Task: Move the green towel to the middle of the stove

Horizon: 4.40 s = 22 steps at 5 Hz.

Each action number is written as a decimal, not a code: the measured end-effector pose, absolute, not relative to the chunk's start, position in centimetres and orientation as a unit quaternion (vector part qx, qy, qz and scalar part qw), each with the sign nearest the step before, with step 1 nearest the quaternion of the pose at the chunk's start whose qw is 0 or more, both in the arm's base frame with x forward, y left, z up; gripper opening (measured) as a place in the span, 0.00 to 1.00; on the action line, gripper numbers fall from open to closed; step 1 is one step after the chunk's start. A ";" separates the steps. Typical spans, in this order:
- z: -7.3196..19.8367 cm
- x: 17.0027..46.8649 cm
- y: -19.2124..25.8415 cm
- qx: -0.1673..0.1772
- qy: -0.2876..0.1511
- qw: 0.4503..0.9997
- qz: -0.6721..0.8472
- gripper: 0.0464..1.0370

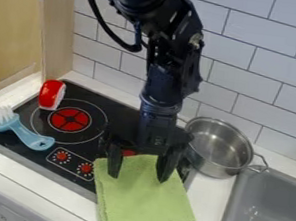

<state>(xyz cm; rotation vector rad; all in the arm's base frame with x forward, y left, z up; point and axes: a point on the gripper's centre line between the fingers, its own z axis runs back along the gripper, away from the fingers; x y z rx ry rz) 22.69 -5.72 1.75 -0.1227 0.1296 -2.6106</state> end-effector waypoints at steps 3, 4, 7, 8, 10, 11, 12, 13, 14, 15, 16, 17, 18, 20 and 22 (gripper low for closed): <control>-0.2 23.6 -5.4 -0.032 0.063 0.255 -0.964 0.96; -0.2 24.2 -4.8 -0.019 0.070 0.253 -0.965 0.96; 0.2 27.0 -2.5 0.003 0.082 0.271 -0.959 0.96; 0.4 28.0 -0.3 0.000 0.082 0.299 -0.951 0.96; 0.7 29.8 2.7 -0.006 0.081 0.323 -0.943 0.96; 0.7 31.2 4.0 -0.006 0.074 0.332 -0.940 0.96; 0.7 31.9 4.9 -0.004 0.074 0.342 -0.937 0.96; 0.7 32.3 5.7 -0.004 0.077 0.347 -0.935 0.96; 0.7 32.5 6.0 -0.002 0.077 0.347 -0.935 0.96; 0.8 32.7 6.0 0.000 0.076 0.346 -0.935 0.96; 0.8 32.6 6.0 -0.003 0.077 0.346 -0.935 0.96; 0.8 32.5 5.9 -0.008 0.077 0.338 -0.938 0.96; 2.7 32.9 6.1 0.016 0.061 0.349 -0.935 0.96; 6.9 32.6 6.3 0.059 0.056 0.349 -0.933 0.96; 7.0 32.6 6.3 0.061 0.056 0.348 -0.934 0.96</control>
